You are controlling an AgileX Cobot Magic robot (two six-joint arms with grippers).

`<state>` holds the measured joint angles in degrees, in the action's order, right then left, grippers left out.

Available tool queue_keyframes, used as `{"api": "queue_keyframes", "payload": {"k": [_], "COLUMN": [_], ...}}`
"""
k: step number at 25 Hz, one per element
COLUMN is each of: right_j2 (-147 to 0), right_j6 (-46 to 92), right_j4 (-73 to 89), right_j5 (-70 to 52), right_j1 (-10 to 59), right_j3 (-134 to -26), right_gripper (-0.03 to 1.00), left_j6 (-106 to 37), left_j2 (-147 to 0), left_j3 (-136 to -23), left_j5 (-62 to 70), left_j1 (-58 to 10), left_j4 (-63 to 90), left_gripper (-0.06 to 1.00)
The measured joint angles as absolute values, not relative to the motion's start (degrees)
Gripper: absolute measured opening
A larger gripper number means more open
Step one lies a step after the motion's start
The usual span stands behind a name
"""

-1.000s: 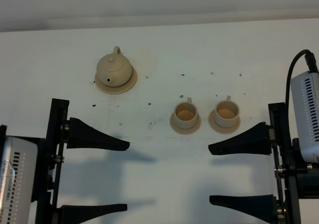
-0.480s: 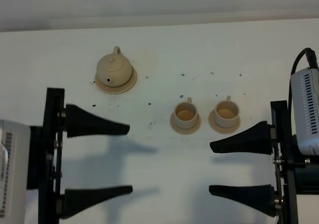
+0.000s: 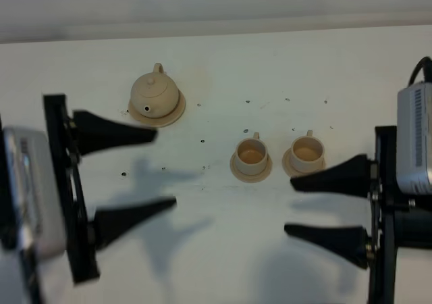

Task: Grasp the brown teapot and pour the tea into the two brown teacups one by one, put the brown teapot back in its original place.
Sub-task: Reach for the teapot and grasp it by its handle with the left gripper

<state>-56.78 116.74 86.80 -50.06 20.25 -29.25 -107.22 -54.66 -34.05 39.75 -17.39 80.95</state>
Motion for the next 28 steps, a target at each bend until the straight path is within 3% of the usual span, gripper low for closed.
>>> {"api": "queue_keyframes", "payload": {"k": [11,16,20,28], "right_j2": [-56.78,-56.78,-56.78,-55.63], "right_j6": [115.09,107.72,96.3,73.57], "right_j4": [89.79,86.11,75.79,59.68], "right_j5": [-42.41,-36.59,-32.65,-23.9], "right_j1": [20.25,20.25,20.25,16.92], "right_j3": [-29.38,-34.41,-39.63,-41.87], "right_gripper": [0.46,0.46,0.46,0.46], "left_j6": [-99.9,-94.5,-83.6,-48.39], "left_j2": [-54.66,-54.72,-54.72,-54.72], "left_j3": [-34.05,-35.05,-39.3,-42.77], "left_j5": [28.05,23.5,20.52,16.61], "left_j1": [-17.39,-17.39,-17.39,-17.39], "left_j4": [77.99,72.02,61.63,24.0], "left_gripper": [0.06,0.05,0.05,0.05]}}
